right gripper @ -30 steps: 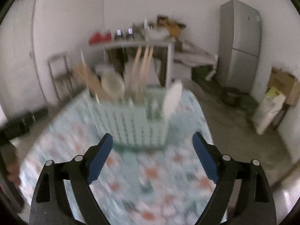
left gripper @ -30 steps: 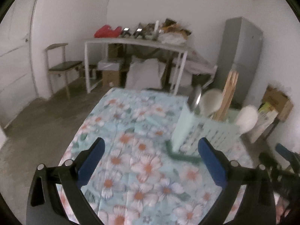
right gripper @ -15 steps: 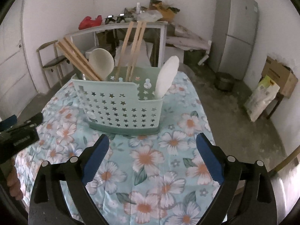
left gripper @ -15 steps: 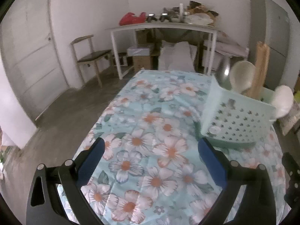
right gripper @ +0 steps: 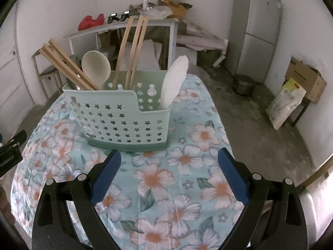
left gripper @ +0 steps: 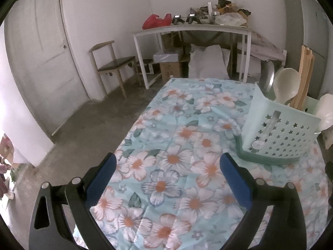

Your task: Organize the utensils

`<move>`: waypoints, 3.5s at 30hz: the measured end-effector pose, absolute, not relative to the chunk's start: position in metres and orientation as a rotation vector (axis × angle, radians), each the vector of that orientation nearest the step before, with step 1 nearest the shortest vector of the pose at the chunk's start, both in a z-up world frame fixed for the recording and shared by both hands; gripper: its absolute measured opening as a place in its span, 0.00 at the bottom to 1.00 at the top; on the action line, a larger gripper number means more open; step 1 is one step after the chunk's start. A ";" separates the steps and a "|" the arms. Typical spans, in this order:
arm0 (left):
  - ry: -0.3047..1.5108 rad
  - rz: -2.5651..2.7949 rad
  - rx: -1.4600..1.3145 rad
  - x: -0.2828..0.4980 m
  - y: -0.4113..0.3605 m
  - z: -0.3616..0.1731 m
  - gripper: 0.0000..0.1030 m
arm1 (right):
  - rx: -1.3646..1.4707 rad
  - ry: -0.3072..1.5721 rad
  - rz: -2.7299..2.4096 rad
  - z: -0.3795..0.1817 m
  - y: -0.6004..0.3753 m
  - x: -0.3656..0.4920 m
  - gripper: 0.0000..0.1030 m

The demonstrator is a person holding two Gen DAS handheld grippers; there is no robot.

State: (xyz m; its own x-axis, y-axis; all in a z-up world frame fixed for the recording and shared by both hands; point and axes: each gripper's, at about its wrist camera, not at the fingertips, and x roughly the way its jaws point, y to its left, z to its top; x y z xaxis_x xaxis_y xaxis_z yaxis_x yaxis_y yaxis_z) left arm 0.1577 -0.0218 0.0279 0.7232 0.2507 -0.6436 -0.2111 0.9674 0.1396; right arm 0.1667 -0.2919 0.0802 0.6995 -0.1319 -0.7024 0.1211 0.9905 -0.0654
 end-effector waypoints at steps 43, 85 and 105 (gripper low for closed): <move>0.769 0.271 0.040 0.148 -0.010 0.021 0.95 | -0.022 0.783 -0.145 0.087 -0.286 0.160 0.87; 0.772 0.268 0.037 0.148 -0.008 0.021 0.95 | -0.023 0.781 -0.147 0.089 -0.286 0.159 0.87; 0.776 0.267 0.033 0.147 -0.008 0.020 0.95 | -0.024 0.779 -0.148 0.090 -0.286 0.158 0.87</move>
State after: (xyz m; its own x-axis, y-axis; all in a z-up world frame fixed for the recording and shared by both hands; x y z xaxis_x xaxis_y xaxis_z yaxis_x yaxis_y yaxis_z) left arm 0.1473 -0.0079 0.0203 0.6818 0.2502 -0.6874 -0.2264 0.9657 0.1270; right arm 0.1579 -0.2861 0.0901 0.7016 -0.1418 -0.6984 0.1242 0.9893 -0.0761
